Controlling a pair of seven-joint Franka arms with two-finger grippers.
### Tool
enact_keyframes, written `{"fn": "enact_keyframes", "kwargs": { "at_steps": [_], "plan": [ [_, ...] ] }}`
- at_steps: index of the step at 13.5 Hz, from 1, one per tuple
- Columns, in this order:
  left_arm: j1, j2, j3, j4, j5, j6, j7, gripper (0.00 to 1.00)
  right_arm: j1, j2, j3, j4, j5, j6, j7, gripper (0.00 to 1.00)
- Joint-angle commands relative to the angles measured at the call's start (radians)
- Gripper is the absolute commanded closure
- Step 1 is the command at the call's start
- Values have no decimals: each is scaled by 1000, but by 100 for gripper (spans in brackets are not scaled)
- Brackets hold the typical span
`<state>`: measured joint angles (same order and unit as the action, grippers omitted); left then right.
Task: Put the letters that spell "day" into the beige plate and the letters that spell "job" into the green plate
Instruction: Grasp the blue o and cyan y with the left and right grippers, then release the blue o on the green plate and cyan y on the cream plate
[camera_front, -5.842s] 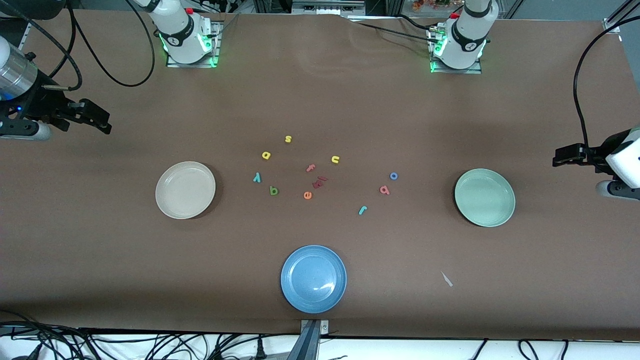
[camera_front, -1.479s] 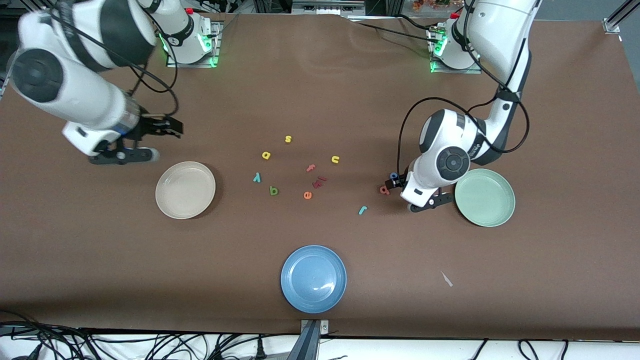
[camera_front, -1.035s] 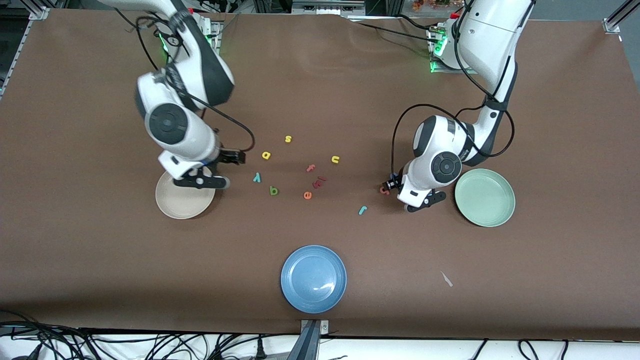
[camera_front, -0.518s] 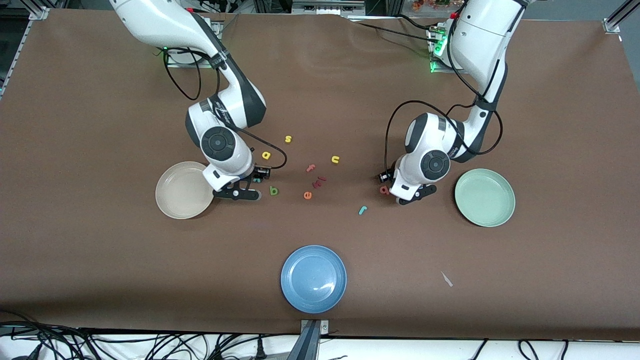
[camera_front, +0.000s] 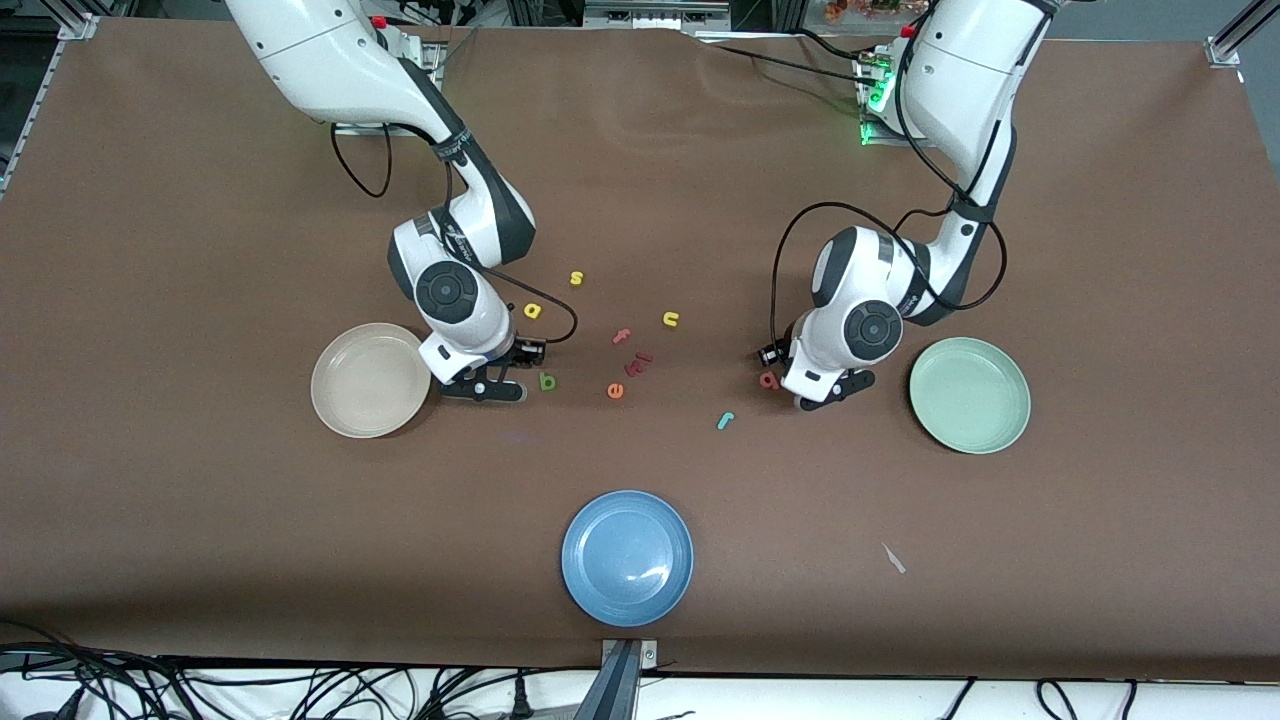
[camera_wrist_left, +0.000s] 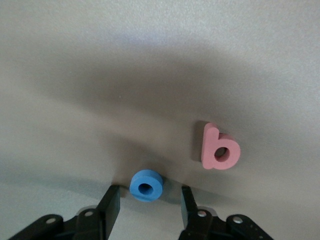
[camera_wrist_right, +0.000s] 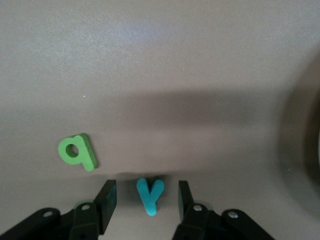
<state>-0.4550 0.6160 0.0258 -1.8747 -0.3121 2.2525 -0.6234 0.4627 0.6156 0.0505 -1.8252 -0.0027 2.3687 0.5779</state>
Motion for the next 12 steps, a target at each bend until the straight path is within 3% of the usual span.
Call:
{"fn": "enact_keyframes", "kwargs": {
  "at_steps": [1,3,7,10,12],
  "plan": [
    [-1,19,3,-6,-25,35,1,53,11,9,-7,-11,-3,23,10,46],
    [1,18,3,-6,-24,32,2,66,13,19,-7,-12,-3,30,10,54],
    [1,13,3,-4,-22,21,16,92,13,18,-7,-11,-6,29,8,81],
    [12,-45,11,3,-13,-14,14,95,13,6,-7,-6,-6,20,-3,85],
    [67,-135,11,20,-7,-124,30,95,10,-31,-18,9,-13,-38,-38,85]
  ]
}}
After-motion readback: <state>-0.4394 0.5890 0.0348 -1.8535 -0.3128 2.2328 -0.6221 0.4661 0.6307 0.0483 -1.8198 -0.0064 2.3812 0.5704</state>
